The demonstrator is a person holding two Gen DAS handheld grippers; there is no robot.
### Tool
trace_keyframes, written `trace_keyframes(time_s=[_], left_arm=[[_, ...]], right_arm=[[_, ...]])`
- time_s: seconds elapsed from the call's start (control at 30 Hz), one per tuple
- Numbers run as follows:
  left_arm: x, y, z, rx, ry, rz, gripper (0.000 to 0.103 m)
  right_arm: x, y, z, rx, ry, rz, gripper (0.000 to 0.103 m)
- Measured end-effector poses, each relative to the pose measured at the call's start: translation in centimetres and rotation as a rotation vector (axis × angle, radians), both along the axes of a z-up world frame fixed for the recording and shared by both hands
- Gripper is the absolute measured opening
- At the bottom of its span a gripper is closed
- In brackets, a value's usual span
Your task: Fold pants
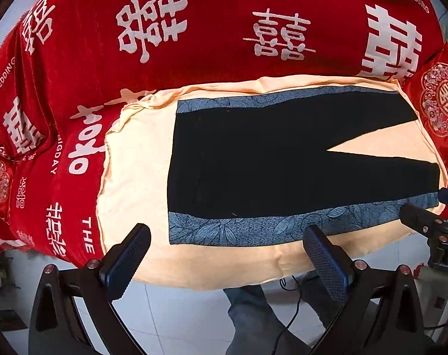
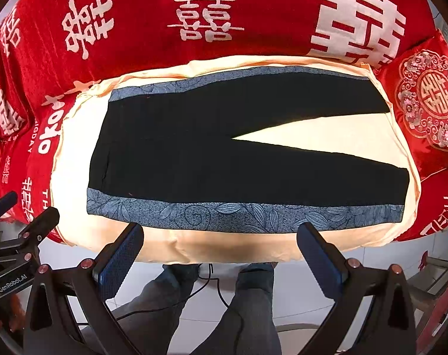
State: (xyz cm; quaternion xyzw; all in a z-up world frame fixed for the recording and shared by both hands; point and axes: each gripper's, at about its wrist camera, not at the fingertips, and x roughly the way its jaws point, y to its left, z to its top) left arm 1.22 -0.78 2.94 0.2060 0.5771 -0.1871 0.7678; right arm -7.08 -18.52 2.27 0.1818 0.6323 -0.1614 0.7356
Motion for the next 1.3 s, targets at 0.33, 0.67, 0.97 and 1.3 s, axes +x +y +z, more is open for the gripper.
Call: trace_keyframes(time_s=[0.33, 0.67, 0.97, 1.3], left_arm=[[-0.2, -0.5, 0.2, 0.02, -0.02, 0.001, 0.103], [-0.3, -1.3, 0.0, 0.041, -0.016, 0.012, 0.103], [-1.6, -2.5, 0.3, 0.058, -0.003, 0.093, 0.103], [-3.7, -3.6, 0.0, -0.017, 0.063, 0.276, 0.103]], right_arm=[[0.3, -0.3, -0.1, 0.009, -0.002, 0.001, 0.103], [0.3, -1.3, -0.7, 0.039, 0.0, 0.018, 0.103], [-0.6, -3.5, -0.8, 0.072, -0.005, 0.046, 0.103], [-2.0, -7.0, -1.0, 0.143, -0.051, 0.098, 0.103]])
